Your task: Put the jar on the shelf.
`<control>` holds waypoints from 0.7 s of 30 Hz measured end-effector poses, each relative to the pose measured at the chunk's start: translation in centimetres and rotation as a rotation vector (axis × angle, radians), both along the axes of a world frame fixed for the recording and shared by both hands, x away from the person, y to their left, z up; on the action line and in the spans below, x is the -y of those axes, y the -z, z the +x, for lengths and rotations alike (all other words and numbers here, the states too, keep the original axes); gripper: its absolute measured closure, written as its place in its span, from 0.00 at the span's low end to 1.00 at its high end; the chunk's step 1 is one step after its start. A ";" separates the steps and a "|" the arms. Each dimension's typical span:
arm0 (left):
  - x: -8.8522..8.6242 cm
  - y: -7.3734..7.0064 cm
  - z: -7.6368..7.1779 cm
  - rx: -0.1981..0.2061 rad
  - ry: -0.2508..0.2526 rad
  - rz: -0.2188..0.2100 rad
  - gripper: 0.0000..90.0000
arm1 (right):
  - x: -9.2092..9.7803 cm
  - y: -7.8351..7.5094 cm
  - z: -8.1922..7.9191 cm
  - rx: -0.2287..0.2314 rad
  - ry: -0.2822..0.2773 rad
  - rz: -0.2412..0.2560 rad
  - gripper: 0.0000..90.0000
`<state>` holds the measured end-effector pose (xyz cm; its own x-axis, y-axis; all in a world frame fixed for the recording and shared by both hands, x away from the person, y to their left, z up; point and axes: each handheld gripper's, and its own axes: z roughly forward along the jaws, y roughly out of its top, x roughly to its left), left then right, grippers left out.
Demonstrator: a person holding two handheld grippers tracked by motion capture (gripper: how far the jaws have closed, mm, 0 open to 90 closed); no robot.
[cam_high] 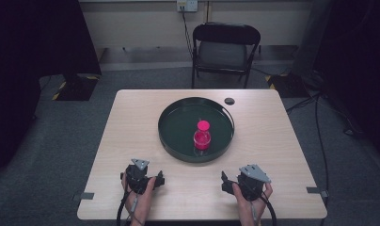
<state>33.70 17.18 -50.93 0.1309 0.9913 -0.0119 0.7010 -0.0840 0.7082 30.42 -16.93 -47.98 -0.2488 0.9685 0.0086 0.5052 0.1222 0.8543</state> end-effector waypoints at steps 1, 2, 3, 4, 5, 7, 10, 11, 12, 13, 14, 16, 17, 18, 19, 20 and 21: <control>0.0 0.0 0.0 0.000 0.000 0.000 0.00 | 0.0 0.2 0.0 -0.004 -0.002 -0.003 0.03; 0.0 0.0 0.0 0.000 0.000 0.000 0.00 | -0.1 0.2 0.0 -0.008 -0.002 -0.006 0.03; 0.0 0.0 0.0 0.000 0.000 0.000 0.00 | -0.1 0.4 0.0 -0.012 0.001 -0.011 0.03; 0.0 0.0 0.0 0.000 0.000 0.000 0.00 | -0.1 0.5 0.0 -0.015 0.003 -0.014 0.03; 0.0 0.0 0.0 0.000 0.000 0.000 0.00 | -0.1 0.6 0.0 -0.017 0.003 -0.013 0.03; 0.0 0.0 0.0 0.000 0.000 0.000 0.00 | -0.1 0.8 0.0 -0.026 0.004 -0.008 0.03; 0.0 0.0 0.0 0.000 0.000 0.000 0.00 | -0.2 1.2 0.0 -0.039 0.005 -0.015 0.03; 0.0 0.0 0.0 0.000 0.000 0.000 0.00 | -0.2 1.3 0.0 -0.045 0.006 -0.018 0.03; 0.0 0.0 0.0 0.000 0.000 0.000 0.00 | -0.2 1.5 0.1 -0.053 0.006 -0.016 0.03; 0.0 0.0 0.0 0.000 0.000 0.000 0.00 | -0.2 1.7 0.1 -0.062 0.004 -0.013 0.03; 0.0 0.0 0.0 0.000 0.000 0.000 0.00 | -0.2 1.8 0.2 -0.070 0.005 -0.012 0.03; 0.0 0.0 0.0 0.000 0.000 0.000 0.00 | -0.2 2.1 0.2 -0.079 0.008 -0.020 0.03; 0.0 0.0 0.0 0.000 0.000 0.000 0.00 | -0.2 2.1 0.2 -0.082 0.009 -0.020 0.03; 0.0 0.0 0.0 0.000 0.000 0.000 0.00 | -0.2 2.2 0.3 -0.085 0.010 -0.022 0.03; 0.0 0.0 0.0 0.000 0.000 0.000 0.00 | -0.3 2.3 0.3 -0.092 0.011 -0.023 0.03; 0.0 0.0 0.0 0.000 0.000 0.000 0.00 | -0.3 2.3 0.4 -0.097 0.012 -0.025 0.03; 0.0 0.0 0.0 0.000 0.000 -0.001 0.00 | -0.3 2.4 0.4 -0.102 0.014 -0.027 0.03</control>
